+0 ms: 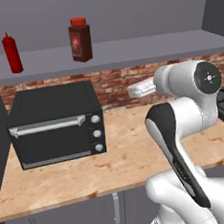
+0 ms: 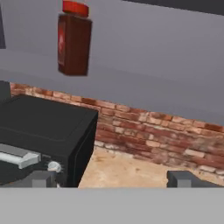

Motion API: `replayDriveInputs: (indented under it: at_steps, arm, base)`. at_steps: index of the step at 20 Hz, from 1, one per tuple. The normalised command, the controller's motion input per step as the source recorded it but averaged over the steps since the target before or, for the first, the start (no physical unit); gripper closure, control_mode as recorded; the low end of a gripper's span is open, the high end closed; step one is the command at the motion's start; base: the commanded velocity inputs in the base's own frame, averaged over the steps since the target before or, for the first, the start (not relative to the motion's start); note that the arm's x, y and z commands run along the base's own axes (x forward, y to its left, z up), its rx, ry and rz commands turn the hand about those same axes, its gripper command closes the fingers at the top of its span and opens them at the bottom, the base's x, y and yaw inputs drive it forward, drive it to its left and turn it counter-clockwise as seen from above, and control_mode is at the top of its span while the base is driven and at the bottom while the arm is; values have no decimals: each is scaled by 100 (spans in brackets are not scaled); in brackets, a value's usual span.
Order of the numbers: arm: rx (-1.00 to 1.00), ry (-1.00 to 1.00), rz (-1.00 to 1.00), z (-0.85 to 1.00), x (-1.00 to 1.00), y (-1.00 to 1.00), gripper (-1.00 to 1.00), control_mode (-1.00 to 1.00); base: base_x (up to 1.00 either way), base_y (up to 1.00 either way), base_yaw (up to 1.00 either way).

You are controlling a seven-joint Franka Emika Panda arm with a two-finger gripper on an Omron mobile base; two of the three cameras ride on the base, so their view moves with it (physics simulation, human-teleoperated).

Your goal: Collect the paprika, ketchup, and shaker from the cabinet and place them next to the stove.

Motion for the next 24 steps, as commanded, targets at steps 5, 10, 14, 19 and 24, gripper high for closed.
replayDriveInputs:
  at_steps: [5,10,14,19,24]
  arm:
    - [18,0,41,10,26,37,-100,-100]
    - [17,0,32,4,17,36,-100,-100]
    - [14,-1,15,26,1,12,-100,-100]
    - [4,-4,2,52,-4,0,-100,-100]
    - [0,-7,0,42,-1,1,-100,-100]
  base:
    - [0,0,0]
    - [0,0,0]
    - [0,0,0]
    - [0,0,0]
    - [0,0,0]
